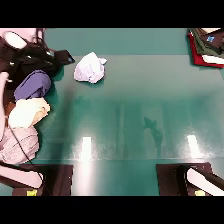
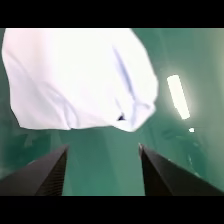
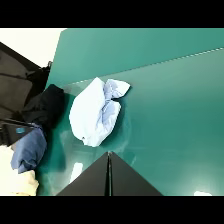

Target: Fold the shirts.

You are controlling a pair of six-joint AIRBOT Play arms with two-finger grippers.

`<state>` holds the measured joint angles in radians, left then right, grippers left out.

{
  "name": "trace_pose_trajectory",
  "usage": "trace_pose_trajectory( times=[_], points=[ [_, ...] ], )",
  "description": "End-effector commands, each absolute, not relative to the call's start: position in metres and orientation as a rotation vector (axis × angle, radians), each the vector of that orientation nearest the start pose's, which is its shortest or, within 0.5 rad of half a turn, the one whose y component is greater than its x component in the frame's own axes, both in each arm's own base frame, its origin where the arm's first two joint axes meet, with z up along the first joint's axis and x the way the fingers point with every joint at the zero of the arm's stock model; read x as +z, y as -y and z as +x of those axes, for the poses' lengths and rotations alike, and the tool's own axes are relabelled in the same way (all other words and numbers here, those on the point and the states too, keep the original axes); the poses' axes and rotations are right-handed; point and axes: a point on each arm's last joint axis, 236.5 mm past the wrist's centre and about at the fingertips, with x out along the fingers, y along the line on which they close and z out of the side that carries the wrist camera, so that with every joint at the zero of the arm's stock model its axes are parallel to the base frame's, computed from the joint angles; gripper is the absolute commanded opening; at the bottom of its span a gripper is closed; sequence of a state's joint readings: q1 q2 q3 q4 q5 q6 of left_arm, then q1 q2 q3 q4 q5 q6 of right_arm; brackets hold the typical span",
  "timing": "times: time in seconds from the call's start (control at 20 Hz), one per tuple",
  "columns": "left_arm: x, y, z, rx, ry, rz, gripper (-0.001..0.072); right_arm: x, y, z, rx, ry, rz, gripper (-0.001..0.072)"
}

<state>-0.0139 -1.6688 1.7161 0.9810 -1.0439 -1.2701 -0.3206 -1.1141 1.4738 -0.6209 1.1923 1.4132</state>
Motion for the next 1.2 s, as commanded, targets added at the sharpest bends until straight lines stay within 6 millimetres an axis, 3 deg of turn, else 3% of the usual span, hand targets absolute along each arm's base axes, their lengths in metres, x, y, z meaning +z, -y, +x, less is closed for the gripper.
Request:
trace_pose_trajectory(
  times=[0.0, 0.15, 0.4, 0.45, 0.5, 0.6, 0.7, 0.85, 0.95, 1.0, 1.05, 1.15],
  points=[
    [0.014, 0.128, 0.564, -0.436, -0.979, -0.334, 0.0527, 0.282, -0.050, 0.417, 0.436, -0.599, 0.647, 0.0017],
    [-0.018, 0.145, 0.573, -0.478, -0.996, -0.435, 0.0527, 0.282, -0.050, 0.416, 0.436, -0.601, 0.647, 0.0016],
    [-0.025, 0.164, 0.585, -0.479, -0.949, -0.454, 0.0519, 0.282, -0.050, 0.417, 0.435, -0.600, 0.647, 0.0016],
    [-0.022, 0.167, 0.586, -0.487, -0.946, -0.468, 0.0316, 0.282, -0.050, 0.416, 0.436, -0.600, 0.647, 0.0016],
    [-0.019, 0.169, 0.584, -0.501, -0.952, -0.466, 0.0038, 0.282, -0.050, 0.416, 0.437, -0.601, 0.647, 0.0016],
    [0.000, 0.179, 0.576, -0.567, -0.972, -0.448, 0.0023, 0.282, -0.051, 0.416, 0.438, -0.602, 0.648, 0.0016],
    [0.043, 0.189, 0.572, -0.656, -0.949, -0.403, 0.0021, 0.284, -0.051, 0.416, 0.440, -0.597, 0.651, 0.0016],
    [0.165, 0.206, 0.555, -0.794, -0.774, -0.290, 0.0021, 0.306, -0.051, 0.416, 0.446, -0.546, 0.614, 0.0016],
    [0.250, 0.224, 0.515, -0.910, -0.623, -0.251, 0.0021, 0.330, -0.058, 0.413, 0.475, -0.492, 0.544, 0.0016],
    [0.283, 0.233, 0.489, -0.976, -0.565, -0.221, 0.0021, 0.343, -0.062, 0.410, 0.488, -0.466, 0.520, 0.0016],
    [0.312, 0.243, 0.459, -1.039, -0.520, -0.185, 0.0021, 0.355, -0.066, 0.408, 0.500, -0.440, 0.503, 0.0016],
    [0.351, 0.257, 0.406, -1.120, -0.470, -0.118, 0.0022, 0.372, -0.070, 0.403, 0.514, -0.405, 0.479, 0.0016]
  ],
)
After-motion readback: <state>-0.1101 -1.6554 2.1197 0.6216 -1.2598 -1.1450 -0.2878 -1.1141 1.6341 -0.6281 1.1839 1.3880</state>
